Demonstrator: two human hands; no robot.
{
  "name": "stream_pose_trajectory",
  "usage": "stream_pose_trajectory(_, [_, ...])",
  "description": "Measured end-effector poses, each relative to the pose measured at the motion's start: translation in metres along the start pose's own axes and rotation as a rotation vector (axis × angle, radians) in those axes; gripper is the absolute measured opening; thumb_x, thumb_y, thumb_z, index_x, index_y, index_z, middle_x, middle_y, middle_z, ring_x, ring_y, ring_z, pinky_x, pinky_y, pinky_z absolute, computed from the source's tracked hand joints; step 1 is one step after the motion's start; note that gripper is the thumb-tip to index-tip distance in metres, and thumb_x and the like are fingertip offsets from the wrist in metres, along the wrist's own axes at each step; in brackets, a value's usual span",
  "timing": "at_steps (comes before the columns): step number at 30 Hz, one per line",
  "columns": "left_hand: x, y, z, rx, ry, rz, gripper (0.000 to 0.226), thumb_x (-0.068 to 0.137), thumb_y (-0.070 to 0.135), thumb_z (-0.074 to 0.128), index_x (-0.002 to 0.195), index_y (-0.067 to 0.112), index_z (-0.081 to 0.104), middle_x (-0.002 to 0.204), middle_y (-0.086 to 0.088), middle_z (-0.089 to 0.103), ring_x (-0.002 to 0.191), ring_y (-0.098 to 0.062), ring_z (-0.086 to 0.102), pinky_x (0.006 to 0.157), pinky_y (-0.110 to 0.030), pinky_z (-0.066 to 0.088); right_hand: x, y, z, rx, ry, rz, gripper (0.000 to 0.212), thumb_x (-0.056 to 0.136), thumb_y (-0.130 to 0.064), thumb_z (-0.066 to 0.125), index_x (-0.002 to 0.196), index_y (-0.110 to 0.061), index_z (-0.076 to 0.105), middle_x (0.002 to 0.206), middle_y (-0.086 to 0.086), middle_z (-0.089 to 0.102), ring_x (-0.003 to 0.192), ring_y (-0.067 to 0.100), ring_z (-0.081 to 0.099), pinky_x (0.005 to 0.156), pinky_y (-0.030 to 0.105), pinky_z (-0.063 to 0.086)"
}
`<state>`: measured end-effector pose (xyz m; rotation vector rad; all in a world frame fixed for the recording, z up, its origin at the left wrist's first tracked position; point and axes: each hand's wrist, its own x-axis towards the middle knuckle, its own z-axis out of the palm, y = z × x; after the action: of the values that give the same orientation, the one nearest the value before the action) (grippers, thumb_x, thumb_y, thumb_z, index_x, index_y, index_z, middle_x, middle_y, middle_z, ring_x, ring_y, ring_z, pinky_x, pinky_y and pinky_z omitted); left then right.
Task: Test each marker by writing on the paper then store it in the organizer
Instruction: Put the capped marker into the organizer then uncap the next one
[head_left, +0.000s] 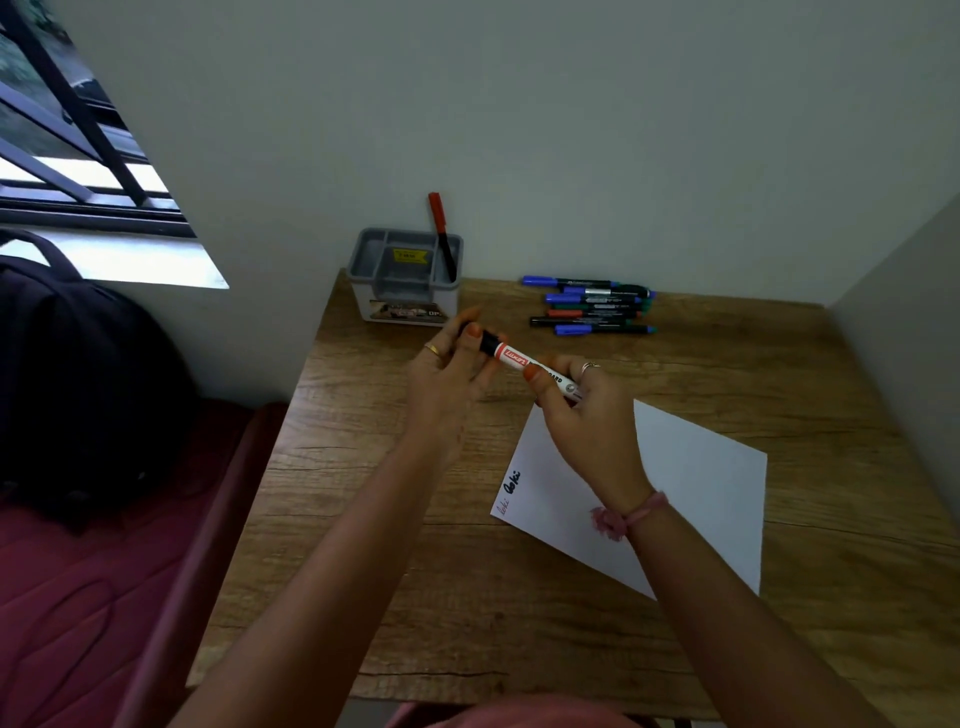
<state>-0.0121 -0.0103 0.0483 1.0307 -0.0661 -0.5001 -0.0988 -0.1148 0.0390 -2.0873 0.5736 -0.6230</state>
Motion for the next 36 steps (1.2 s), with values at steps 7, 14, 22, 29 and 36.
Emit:
stream_pose_trajectory(7, [0.027,0.016,-0.001,0.103,-0.035,0.057,0.038,0.088,-0.002,0.054,0.125,0.007,0.052,0.097,-0.005,0.066,0.093,-0.014,0.067,0.084,-0.031,0.056,0.026,0.027,-0.007,0.137,-0.236,0.069,0.036,0.091,-0.035,0.055,0.123,-0.018,0.055,0.101,-0.008,0.061,0.084,-0.004,0.056,0.069,0.012,0.042])
stream_pose_trajectory(14, [0.093,0.062,-0.023,0.168,0.187,0.289,0.026,0.086,0.000,0.061,0.109,0.010,0.057,0.096,-0.006,0.067,0.091,-0.020,0.067,0.079,-0.033,0.056,0.033,0.098,-0.014,-0.361,-0.339,-0.073,0.039,0.094,-0.039,0.048,0.130,-0.024,0.052,0.133,0.001,0.054,0.121,0.018,0.048,0.103,0.037,0.034])
stream_pose_trajectory(22, [0.148,0.075,-0.014,0.297,0.327,0.400,0.027,0.083,0.004,0.066,0.108,0.014,0.061,0.099,-0.008,0.069,0.087,-0.020,0.068,0.085,-0.042,0.055,0.028,0.114,-0.008,-0.528,-0.312,-0.173,0.038,0.091,-0.046,0.045,0.122,-0.031,0.059,0.135,-0.005,0.052,0.124,0.019,0.044,0.101,0.034,0.025])
stream_pose_trajectory(29, [0.175,0.063,-0.011,0.523,0.233,0.402,0.033,0.083,0.007,0.067,0.116,0.009,0.061,0.105,-0.008,0.068,0.095,-0.019,0.066,0.085,-0.036,0.055,0.030,0.116,-0.007,-0.514,-0.304,-0.186,0.049,0.087,-0.054,0.033,0.122,-0.033,0.059,0.133,-0.007,0.053,0.123,0.016,0.045,0.100,0.031,0.025])
stream_pose_trajectory(36, [0.195,0.046,-0.009,0.689,0.183,0.374,0.039,0.081,0.005,0.069,0.119,0.004,0.062,0.111,-0.013,0.067,0.097,-0.019,0.065,0.087,-0.026,0.053,0.031,0.118,-0.007,-0.508,-0.305,-0.188,0.048,0.087,-0.054,0.033,0.122,-0.033,0.059,0.134,-0.007,0.052,0.122,0.014,0.045,0.099,0.031,0.024])
